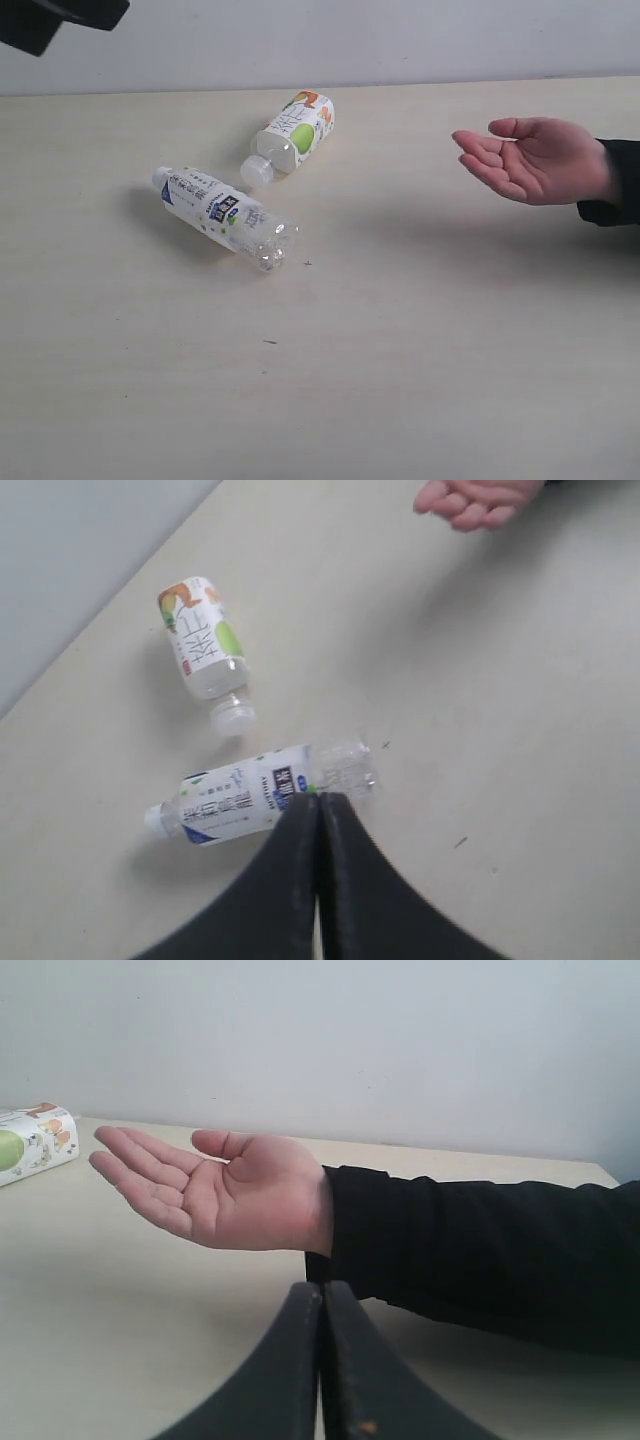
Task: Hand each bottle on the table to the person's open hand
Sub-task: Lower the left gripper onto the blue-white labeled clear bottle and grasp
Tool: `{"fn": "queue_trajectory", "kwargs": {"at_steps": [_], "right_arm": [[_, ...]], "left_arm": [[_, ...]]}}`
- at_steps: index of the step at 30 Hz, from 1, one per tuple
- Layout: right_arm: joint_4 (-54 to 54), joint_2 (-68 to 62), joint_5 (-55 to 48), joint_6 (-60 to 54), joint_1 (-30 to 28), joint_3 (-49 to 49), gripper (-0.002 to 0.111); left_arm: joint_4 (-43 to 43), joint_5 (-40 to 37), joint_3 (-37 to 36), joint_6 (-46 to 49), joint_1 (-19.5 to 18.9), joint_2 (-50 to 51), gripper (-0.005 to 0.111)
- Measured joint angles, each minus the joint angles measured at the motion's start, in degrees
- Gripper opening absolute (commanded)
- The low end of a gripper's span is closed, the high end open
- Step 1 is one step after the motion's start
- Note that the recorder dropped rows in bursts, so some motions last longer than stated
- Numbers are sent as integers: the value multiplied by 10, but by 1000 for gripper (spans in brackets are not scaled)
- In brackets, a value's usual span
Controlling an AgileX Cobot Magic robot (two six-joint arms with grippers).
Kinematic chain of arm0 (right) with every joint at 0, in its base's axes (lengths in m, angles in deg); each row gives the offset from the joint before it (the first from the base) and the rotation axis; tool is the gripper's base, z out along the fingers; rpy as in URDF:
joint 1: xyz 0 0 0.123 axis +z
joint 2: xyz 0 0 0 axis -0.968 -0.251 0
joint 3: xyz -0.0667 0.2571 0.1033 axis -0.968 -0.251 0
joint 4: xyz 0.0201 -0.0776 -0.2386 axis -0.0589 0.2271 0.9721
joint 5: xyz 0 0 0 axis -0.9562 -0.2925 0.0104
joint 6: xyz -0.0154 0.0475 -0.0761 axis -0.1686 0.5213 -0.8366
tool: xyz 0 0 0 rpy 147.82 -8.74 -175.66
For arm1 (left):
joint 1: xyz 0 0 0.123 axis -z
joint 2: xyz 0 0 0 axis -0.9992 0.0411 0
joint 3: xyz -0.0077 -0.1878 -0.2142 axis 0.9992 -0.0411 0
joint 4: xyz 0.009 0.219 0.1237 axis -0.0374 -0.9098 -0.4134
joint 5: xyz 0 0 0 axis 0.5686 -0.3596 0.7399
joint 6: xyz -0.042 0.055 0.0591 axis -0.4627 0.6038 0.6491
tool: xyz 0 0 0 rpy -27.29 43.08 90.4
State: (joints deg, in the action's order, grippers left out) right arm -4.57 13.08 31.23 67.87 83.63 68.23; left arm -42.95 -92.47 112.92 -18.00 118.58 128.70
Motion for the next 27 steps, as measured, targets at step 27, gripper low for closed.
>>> {"fn": "queue_trajectory", "kwargs": {"at_steps": [27], "right_arm": [[0, 0, 0, 0, 0, 0, 1]], "left_arm": [[-170, -79, 161, 392, 0, 419, 28]]}}
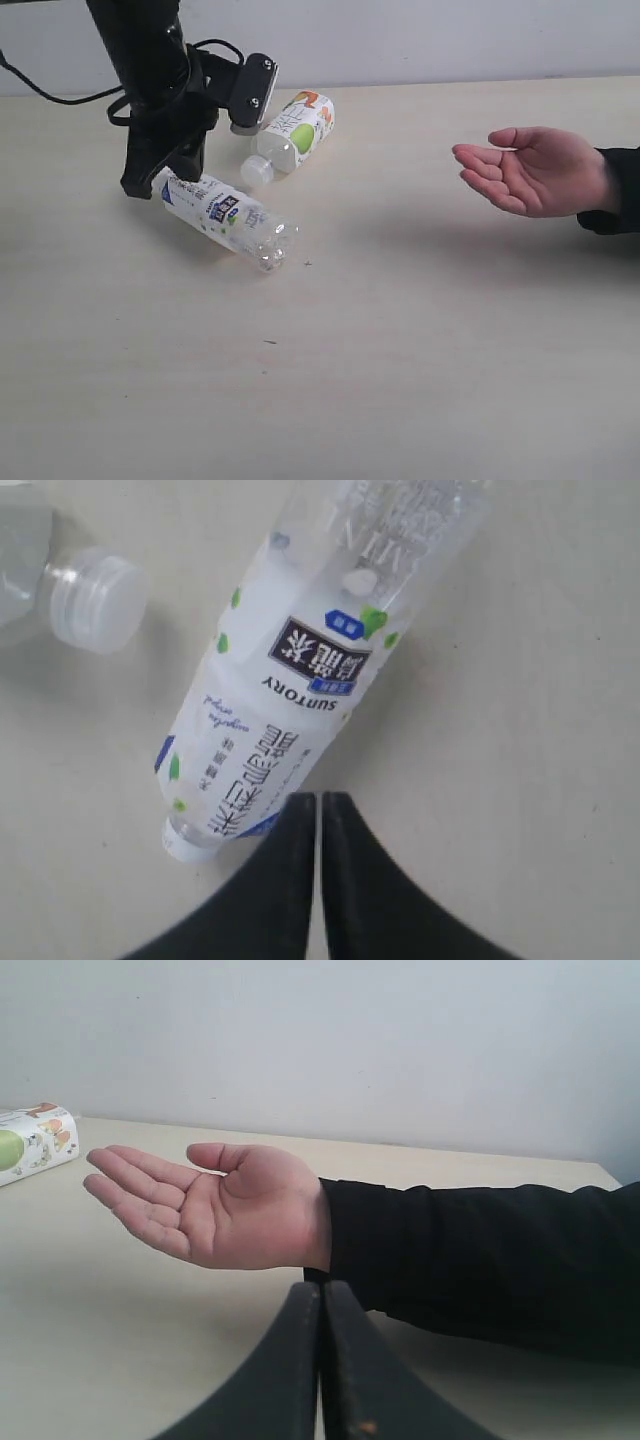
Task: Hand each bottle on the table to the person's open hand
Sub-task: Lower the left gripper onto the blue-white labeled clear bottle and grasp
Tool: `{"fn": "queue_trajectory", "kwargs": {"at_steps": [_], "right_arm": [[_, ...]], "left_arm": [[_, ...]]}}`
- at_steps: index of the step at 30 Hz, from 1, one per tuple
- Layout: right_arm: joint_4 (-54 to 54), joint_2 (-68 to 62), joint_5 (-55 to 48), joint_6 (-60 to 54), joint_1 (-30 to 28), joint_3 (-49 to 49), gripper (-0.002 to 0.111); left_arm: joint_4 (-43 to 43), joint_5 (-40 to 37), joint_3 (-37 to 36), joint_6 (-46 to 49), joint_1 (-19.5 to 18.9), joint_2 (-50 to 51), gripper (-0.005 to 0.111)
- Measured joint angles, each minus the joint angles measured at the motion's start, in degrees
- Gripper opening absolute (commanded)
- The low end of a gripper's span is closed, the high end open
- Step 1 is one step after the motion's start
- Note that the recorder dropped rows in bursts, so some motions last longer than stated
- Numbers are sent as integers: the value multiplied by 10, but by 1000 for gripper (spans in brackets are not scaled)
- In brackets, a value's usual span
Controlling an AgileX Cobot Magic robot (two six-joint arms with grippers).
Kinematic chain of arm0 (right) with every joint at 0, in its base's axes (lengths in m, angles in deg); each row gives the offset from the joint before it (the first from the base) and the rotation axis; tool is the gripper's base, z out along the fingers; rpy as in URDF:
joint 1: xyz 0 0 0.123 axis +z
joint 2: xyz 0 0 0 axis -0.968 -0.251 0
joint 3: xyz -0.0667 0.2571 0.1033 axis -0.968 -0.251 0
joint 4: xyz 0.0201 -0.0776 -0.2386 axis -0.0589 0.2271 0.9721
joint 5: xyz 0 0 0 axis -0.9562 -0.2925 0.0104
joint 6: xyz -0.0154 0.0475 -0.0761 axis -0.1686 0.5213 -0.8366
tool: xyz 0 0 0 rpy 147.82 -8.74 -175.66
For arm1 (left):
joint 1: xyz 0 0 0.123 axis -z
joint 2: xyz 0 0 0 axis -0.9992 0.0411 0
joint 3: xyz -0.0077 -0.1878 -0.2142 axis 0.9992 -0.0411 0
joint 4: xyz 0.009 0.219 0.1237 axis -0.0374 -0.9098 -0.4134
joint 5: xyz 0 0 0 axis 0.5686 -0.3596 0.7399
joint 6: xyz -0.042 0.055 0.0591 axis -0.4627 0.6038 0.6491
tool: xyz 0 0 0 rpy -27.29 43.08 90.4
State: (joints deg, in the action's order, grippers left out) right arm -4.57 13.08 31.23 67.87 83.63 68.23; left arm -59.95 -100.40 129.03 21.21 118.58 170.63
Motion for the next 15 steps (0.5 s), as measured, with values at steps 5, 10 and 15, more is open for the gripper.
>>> {"fn": "queue_trajectory", "kwargs": {"at_steps": [5, 10, 15], "right_arm": [[0, 0, 0, 0, 0, 0, 1], [0, 0, 0, 0, 0, 0, 1], [0, 0, 0, 0, 0, 0, 1]], "left_arm": [[1, 51, 0, 66, 6, 15, 75], [7, 84, 2, 80, 7, 25, 76], [10, 86, 2, 100, 7, 35, 76]]}}
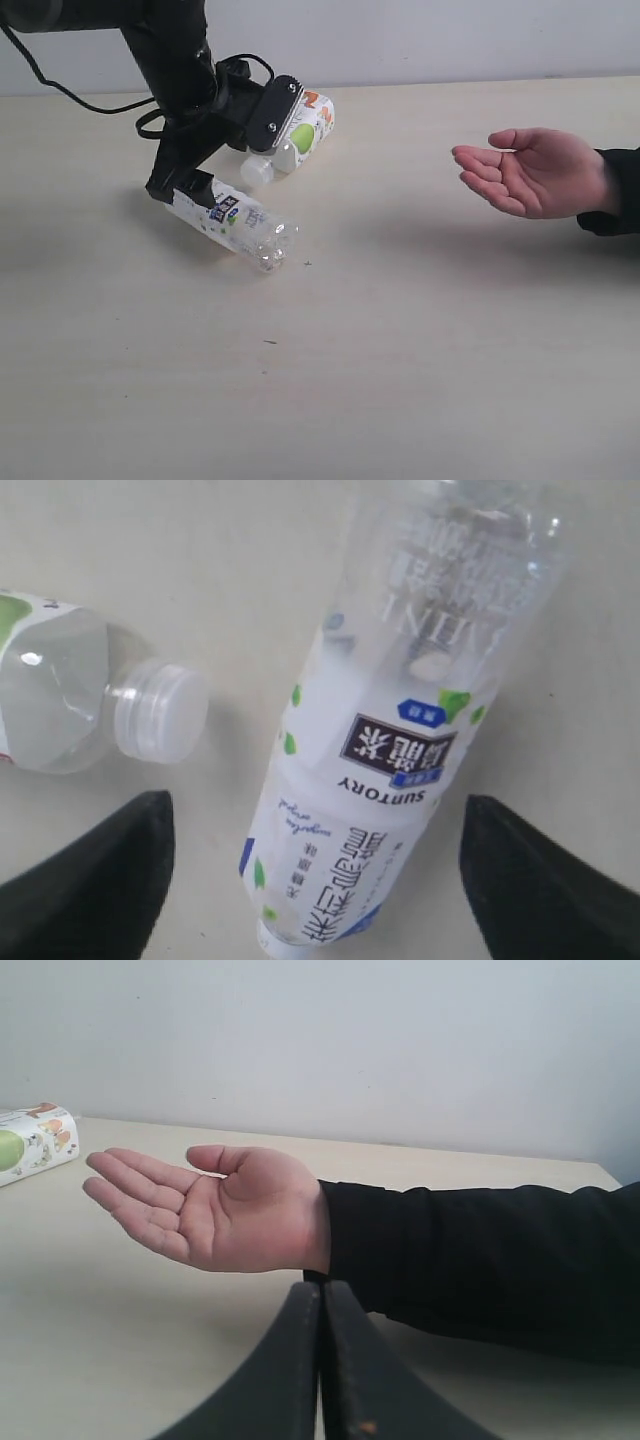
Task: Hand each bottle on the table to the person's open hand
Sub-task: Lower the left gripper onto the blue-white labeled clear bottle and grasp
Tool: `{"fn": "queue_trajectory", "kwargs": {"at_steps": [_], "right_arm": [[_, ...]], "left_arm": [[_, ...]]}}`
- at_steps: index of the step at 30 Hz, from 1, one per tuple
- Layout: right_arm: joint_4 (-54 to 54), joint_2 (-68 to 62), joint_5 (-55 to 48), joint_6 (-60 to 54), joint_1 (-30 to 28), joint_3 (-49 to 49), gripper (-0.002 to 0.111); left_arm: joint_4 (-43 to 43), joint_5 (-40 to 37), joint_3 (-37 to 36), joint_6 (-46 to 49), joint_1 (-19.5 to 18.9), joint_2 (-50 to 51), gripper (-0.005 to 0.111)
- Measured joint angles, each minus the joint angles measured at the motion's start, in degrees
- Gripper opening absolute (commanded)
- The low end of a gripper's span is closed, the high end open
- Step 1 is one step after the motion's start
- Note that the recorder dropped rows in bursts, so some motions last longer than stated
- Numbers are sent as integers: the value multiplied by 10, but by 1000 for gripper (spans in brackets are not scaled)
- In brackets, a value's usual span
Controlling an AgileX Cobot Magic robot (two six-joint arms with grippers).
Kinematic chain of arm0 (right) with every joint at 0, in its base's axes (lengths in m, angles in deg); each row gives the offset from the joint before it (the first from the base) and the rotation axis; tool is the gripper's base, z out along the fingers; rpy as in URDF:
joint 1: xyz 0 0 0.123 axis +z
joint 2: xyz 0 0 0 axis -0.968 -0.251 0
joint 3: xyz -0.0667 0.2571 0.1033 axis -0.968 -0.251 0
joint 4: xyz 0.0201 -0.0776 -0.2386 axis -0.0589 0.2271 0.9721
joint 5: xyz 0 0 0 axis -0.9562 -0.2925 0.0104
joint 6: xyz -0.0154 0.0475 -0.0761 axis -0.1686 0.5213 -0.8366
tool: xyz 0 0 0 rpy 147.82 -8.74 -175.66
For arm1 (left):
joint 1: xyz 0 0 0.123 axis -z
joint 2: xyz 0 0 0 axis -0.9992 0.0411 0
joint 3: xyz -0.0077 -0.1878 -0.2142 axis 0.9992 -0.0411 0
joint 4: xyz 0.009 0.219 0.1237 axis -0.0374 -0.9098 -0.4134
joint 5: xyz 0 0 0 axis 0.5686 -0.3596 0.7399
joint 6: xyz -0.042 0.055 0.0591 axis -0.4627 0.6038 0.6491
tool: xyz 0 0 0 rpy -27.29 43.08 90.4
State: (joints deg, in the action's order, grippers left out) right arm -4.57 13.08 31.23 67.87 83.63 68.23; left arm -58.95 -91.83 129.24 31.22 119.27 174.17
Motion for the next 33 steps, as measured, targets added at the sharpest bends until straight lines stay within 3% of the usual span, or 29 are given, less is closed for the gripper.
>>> {"fn": "queue_trajectory", "kwargs": {"at_steps": [7, 20, 33], "right_arm": [[0, 0, 0, 0, 0, 0, 1], [0, 0, 0, 0, 0, 0, 1], [0, 0, 0, 0, 0, 0, 1]], "left_arm": [[6, -29, 0, 33, 0, 2, 76], [46, -17, -4, 82, 0, 2, 75], [75, 32, -46, 135, -37, 2, 75]]}}
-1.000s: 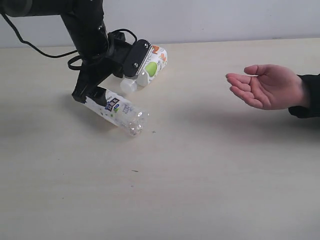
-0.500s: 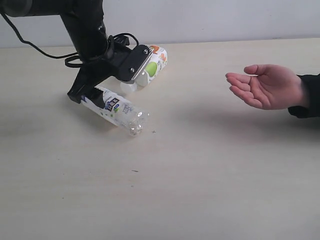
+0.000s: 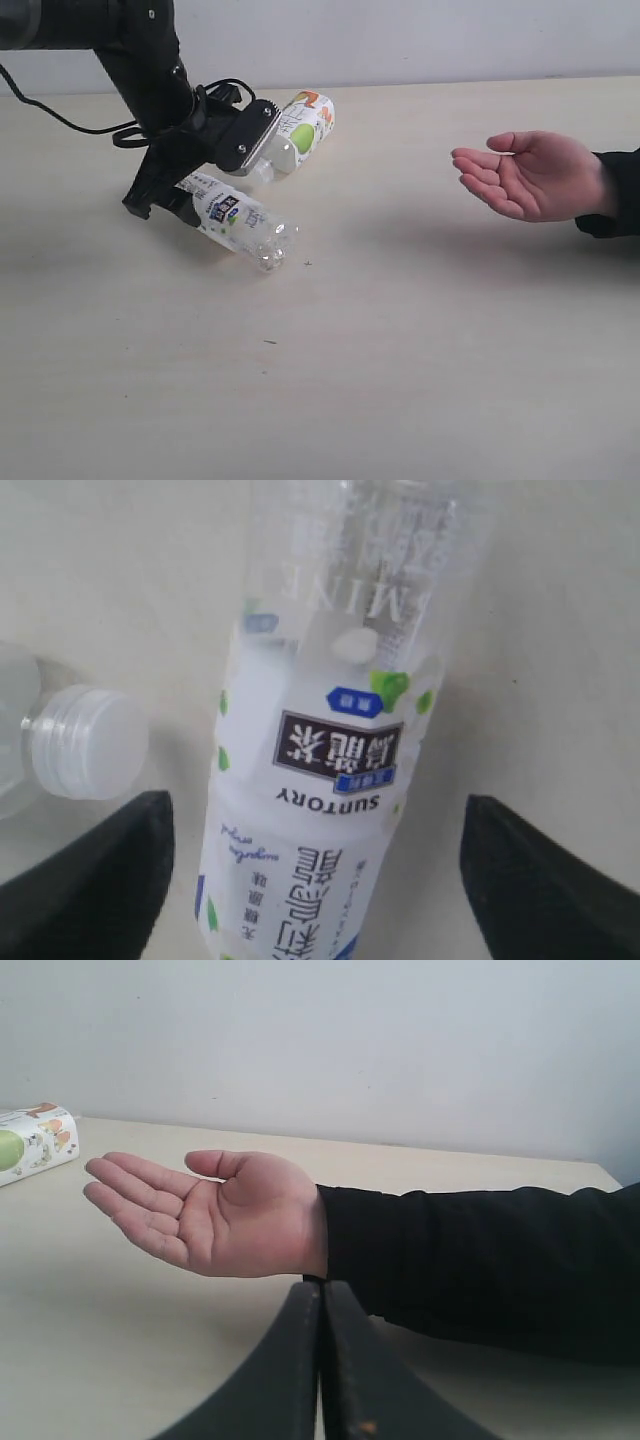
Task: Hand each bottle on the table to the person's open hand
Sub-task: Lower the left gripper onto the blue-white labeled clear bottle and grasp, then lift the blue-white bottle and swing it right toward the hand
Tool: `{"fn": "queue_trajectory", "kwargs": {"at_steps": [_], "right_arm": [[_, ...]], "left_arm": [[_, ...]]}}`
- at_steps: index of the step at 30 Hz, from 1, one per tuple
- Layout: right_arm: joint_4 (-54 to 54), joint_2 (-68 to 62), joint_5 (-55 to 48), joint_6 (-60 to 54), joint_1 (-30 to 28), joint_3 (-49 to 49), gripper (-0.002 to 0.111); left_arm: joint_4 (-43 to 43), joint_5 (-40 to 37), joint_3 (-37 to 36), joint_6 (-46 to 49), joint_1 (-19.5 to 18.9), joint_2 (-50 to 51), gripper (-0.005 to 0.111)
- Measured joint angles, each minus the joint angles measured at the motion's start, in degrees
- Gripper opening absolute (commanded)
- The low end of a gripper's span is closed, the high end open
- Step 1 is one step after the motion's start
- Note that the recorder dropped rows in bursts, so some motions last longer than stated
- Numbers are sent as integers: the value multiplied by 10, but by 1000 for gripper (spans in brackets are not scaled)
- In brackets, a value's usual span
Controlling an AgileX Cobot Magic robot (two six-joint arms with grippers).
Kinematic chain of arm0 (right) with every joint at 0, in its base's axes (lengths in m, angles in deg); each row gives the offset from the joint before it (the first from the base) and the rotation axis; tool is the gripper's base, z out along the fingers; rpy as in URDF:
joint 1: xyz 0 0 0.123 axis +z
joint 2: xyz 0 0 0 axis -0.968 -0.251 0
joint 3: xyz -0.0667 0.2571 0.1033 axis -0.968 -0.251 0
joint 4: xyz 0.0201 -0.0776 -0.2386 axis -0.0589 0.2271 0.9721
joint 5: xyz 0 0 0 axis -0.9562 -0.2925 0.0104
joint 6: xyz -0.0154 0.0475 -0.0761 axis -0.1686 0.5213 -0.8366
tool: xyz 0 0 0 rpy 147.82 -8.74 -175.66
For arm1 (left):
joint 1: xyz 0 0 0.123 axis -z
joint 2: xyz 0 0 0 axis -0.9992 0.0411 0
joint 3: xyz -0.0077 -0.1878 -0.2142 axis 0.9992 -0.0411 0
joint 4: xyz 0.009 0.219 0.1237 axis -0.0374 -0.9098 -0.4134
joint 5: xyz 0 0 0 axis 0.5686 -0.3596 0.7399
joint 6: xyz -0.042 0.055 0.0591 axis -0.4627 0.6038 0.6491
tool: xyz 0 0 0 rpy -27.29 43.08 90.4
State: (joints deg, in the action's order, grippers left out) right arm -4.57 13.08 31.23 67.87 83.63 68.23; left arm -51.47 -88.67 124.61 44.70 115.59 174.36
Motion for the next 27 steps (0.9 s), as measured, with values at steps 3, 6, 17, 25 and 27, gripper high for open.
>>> {"fn": "queue_trajectory", "kwargs": {"at_steps": [3, 6, 17, 25, 27], "right_arm": [[0, 0, 0, 0, 0, 0, 1], [0, 0, 0, 0, 0, 0, 1], [0, 0, 0, 0, 0, 0, 1], [0, 0, 0, 0, 0, 0, 1], [0, 0, 0, 0, 0, 0, 1]], "left_arm": [[0, 5, 0, 2, 0, 1, 75], [2, 6, 0, 2, 0, 7, 75], [6, 22, 0, 3, 0, 46, 75], [7, 29, 0, 3, 0, 60, 75], [7, 30, 0, 4, 0, 60, 75]]}}
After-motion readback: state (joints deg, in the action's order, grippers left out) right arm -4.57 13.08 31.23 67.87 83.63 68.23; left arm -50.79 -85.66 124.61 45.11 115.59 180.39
